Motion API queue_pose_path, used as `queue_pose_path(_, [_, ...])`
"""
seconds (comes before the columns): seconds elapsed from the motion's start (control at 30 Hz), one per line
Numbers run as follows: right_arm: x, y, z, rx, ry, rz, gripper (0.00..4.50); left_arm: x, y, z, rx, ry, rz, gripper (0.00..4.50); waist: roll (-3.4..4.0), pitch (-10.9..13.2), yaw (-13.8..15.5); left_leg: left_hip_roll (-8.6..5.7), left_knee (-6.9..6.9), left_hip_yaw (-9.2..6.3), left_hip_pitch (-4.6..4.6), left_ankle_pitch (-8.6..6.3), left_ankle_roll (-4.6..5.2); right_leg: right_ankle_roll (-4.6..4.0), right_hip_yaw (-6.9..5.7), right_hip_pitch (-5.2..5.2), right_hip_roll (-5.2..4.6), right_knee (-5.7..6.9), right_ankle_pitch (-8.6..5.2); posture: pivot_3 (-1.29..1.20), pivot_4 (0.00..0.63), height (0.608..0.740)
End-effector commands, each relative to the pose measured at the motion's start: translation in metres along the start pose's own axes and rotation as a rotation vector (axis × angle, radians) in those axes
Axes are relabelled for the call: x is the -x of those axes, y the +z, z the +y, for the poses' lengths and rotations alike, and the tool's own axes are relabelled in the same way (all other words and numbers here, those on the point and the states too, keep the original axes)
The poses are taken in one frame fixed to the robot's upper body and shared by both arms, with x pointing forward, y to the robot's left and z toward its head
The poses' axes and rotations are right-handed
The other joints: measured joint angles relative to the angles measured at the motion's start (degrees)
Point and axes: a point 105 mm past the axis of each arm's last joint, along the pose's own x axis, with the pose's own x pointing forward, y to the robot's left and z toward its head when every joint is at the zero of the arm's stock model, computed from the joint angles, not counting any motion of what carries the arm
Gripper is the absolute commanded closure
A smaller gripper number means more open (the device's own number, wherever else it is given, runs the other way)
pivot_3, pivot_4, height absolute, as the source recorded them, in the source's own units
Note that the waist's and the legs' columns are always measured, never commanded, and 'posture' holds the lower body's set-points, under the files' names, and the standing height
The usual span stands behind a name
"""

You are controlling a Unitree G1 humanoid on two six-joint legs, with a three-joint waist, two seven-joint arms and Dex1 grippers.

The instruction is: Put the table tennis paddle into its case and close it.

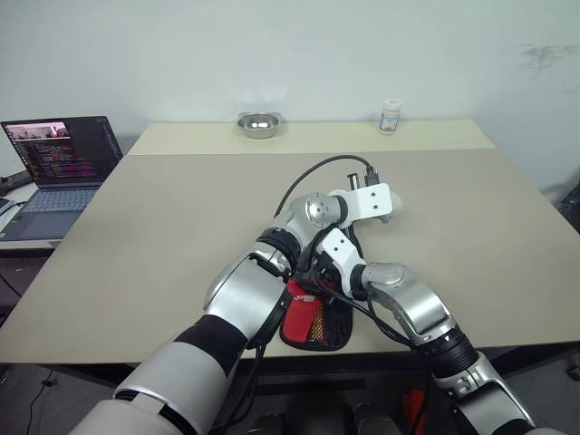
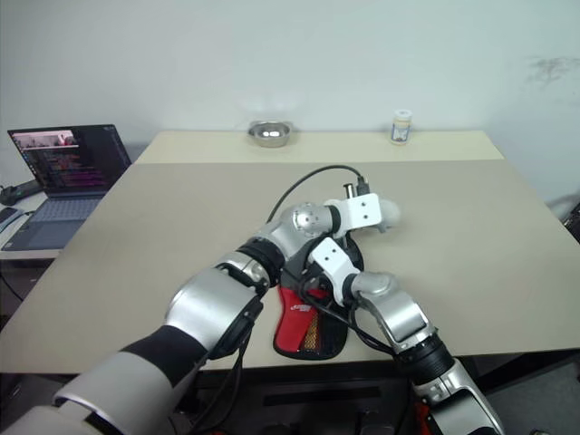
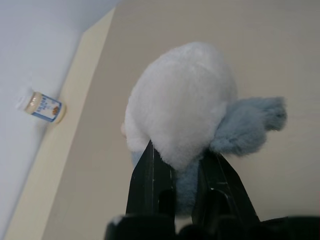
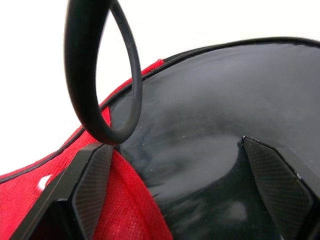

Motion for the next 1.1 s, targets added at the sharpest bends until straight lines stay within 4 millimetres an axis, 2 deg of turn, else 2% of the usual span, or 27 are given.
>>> queue_pose_path(0.03, [-0.012,-0.053,0.016,-0.095,0.055,0.203,0.0,-0.009,0.032,-0.014,0.005,-0.09,-0.13,4.06,0.04,0.0,-0.2,0.01,0.0,0.0,0.01,0.0,0.0,0.0,0.0,0.0,0.01,0.0,0.0,0.0,0.15,0.74])
queue_pose_path(0.2, [-0.015,-0.047,0.012,-0.089,0.046,0.186,0.0,-0.003,0.019,-0.012,0.019,-0.085,-0.105,2.31,0.08,-0.1,-0.5,0.02,-0.01,-0.01,0.3,0.0,0.01,0.01,0.0,0.31,0.02,-0.02,-0.01,0.0,0.15,0.74])
queue_pose_path(0.4, [-0.017,-0.043,0.006,-0.086,0.033,0.177,0.0,0.01,0.018,0.012,0.079,-0.009,-0.149,0.22,0.07,-0.1,-0.9,0.07,-0.08,-0.02,0.7,-0.01,0.01,0.19,0.0,0.7,0.06,-0.07,-0.12,0.0,0.15,0.74])
queue_pose_path(0.47, [-0.017,-0.042,0.003,-0.084,0.027,0.173,0.0,0.017,0.016,0.023,0.11,0.026,-0.157,0.22,0.07,0.0,-0.9,0.08,-0.08,-0.01,0.7,-0.01,0.01,0.17,0.02,0.68,0.07,-0.05,-0.1,0.0,0.15,0.74])
queue_pose_path(0.53, [-0.018,-0.039,-0.002,-0.083,0.012,0.161,0.0,0.027,0.012,0.037,0.228,0.055,-0.194,0.22,0.07,0.0,-0.9,0.08,-0.08,-0.02,0.69,-0.01,0.01,0.09,0.02,0.64,0.07,-0.03,-0.06,0.0,0.15,0.74])
queue_pose_path(0.77, [-0.021,-0.017,-0.01,-0.073,-0.003,0.085,0.0,0.065,-0.026,0.058,0.305,0.087,-0.152,0.22,0.07,0.0,-0.8,0.07,-0.07,-0.06,0.63,-0.01,0.0,0.0,0.01,0.61,0.07,-0.05,0.0,0.0,0.15,0.74])
queue_pose_path(0.9, [-0.004,0.013,-0.007,-0.033,0.026,0.0,0.0,0.091,-0.037,0.07,0.399,0.107,-0.221,0.22,0.07,0.0,-0.8,0.06,-0.06,-0.1,0.62,-0.01,0.0,0.01,-0.03,0.63,0.06,-0.06,-0.01,0.0,0.15,0.74])
queue_pose_path(1.0, [0.031,0.058,-0.003,0.0,0.052,-0.14,0.0,0.112,-0.045,0.072,0.464,0.104,-0.309,0.22,0.07,0.0,-0.8,0.06,0.01,-0.15,0.17,-0.01,0.0,0.0,-0.06,0.23,0.06,-0.06,0.0,0.0,0.15,0.74])
queue_pose_path(1.1, [0.056,0.073,0.0,0.038,0.059,-0.168,0.0,0.118,-0.051,0.065,0.489,0.075,-0.329,0.22,0.08,0.0,-0.6,0.04,0.11,-0.17,-0.51,0.01,-0.05,-0.03,-0.05,-0.44,0.03,0.07,0.02,0.0,0.15,0.74])
